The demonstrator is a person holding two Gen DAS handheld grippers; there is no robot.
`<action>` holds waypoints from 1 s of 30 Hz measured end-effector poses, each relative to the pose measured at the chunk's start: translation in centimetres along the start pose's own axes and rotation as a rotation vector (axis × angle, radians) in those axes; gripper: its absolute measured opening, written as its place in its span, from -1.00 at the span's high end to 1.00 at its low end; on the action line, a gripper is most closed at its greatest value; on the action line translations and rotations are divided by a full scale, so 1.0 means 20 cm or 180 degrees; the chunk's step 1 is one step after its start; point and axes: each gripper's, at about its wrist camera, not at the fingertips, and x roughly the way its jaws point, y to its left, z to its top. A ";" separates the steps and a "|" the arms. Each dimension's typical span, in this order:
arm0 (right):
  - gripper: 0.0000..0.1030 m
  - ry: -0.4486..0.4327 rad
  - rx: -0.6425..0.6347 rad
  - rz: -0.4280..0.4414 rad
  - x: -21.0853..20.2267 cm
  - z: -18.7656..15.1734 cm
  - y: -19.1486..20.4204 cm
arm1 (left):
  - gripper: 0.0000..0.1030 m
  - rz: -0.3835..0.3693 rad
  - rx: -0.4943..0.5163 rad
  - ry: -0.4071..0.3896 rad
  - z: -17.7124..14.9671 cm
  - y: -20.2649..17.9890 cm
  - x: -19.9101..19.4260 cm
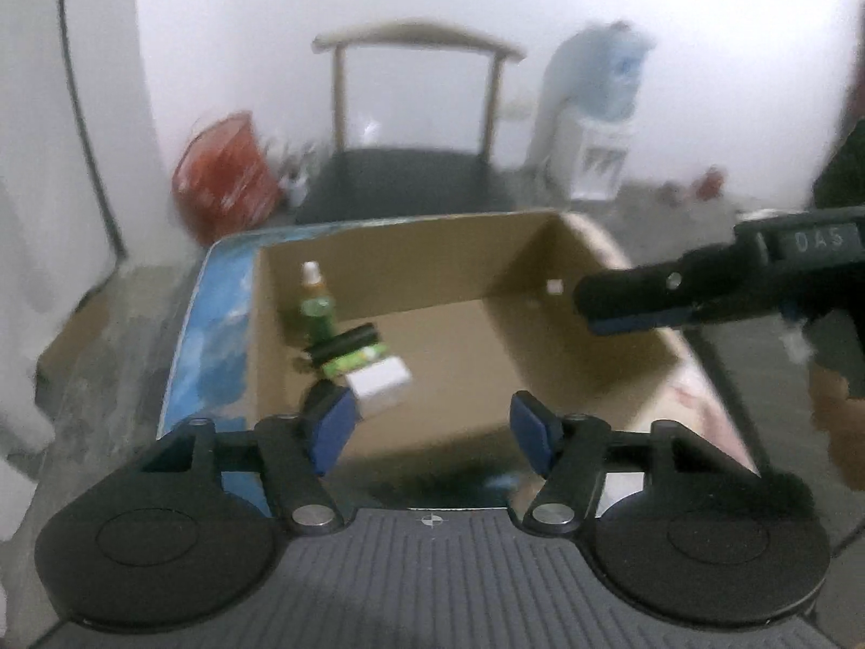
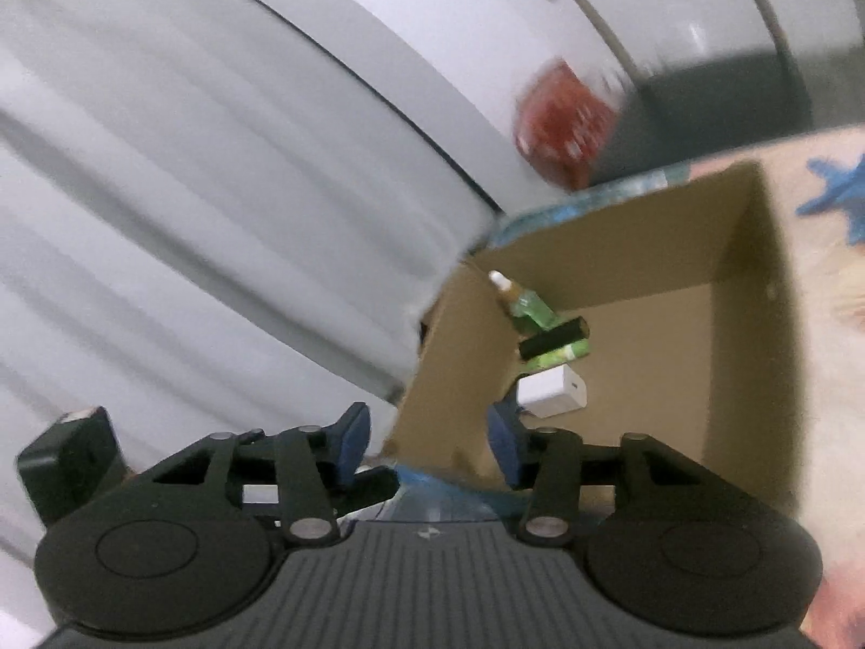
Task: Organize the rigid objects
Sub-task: 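Reach the right tool to the gold ribbed round container, then close the right tool on the gold container and lift it over the box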
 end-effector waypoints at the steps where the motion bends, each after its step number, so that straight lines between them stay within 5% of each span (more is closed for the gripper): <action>1: -0.04 -0.0059 -0.0081 -0.0064 -0.04 -0.07 0.00 | -0.30 -0.0060 0.0025 -0.0034 -0.06 -0.04 -0.03; 8: -0.04 0.0002 -0.0059 -0.0490 0.01 -0.38 -0.16 | -0.31 -0.0372 0.0194 0.0170 -0.43 -0.28 0.12; 18: -0.04 0.0247 -0.0108 -0.0665 0.25 -0.40 -0.35 | -0.30 0.0086 0.0412 0.0346 -0.55 -0.48 0.50; 27: -0.03 0.0470 0.0019 -0.0226 0.18 -0.47 -0.40 | -0.31 0.0283 0.0540 0.0320 -0.63 -0.51 0.56; 30: -0.03 0.0316 -0.0088 -0.0544 0.17 -0.46 -0.41 | -0.32 0.0297 0.0576 0.0284 -0.64 -0.51 0.56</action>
